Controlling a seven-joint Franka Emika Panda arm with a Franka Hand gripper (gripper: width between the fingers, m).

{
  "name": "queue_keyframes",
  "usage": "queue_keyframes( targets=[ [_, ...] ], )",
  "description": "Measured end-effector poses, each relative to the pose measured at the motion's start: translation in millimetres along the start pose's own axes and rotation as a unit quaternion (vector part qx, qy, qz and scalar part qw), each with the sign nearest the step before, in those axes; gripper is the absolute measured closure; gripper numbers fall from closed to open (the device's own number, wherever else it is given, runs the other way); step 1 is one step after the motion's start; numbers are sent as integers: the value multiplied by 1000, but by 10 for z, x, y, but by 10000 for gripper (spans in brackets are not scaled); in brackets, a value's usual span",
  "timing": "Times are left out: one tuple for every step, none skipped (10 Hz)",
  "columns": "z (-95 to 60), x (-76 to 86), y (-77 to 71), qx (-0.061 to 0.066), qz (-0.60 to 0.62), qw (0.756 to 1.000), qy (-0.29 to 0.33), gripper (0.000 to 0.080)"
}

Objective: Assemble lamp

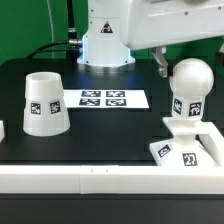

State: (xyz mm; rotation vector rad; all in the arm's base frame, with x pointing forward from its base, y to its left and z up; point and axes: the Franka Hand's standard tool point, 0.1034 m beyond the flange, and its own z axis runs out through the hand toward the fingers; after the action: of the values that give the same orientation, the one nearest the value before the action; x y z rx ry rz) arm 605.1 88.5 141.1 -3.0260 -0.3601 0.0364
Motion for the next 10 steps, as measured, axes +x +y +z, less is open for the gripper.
queue_keyframes(
  targets=[
    [15, 25, 31, -12, -22, 1000, 5, 101],
    [11, 49, 50, -18, -37, 999, 10, 101],
    [14, 66, 54, -20, -48, 999, 13, 101],
    [32, 86, 60, -22, -57, 998, 18, 101],
    [62, 90, 59, -22, -57, 998, 19, 101],
    [87, 97, 57, -22, -57, 998, 21, 101],
    [128, 83, 62, -21, -57, 998, 18, 101],
    [169, 74, 68, -21, -56, 998, 16, 101],
    [182, 69, 75, -21, -56, 998, 15, 101],
    [181, 67, 81, -21, -55, 998, 15, 186]
  ],
)
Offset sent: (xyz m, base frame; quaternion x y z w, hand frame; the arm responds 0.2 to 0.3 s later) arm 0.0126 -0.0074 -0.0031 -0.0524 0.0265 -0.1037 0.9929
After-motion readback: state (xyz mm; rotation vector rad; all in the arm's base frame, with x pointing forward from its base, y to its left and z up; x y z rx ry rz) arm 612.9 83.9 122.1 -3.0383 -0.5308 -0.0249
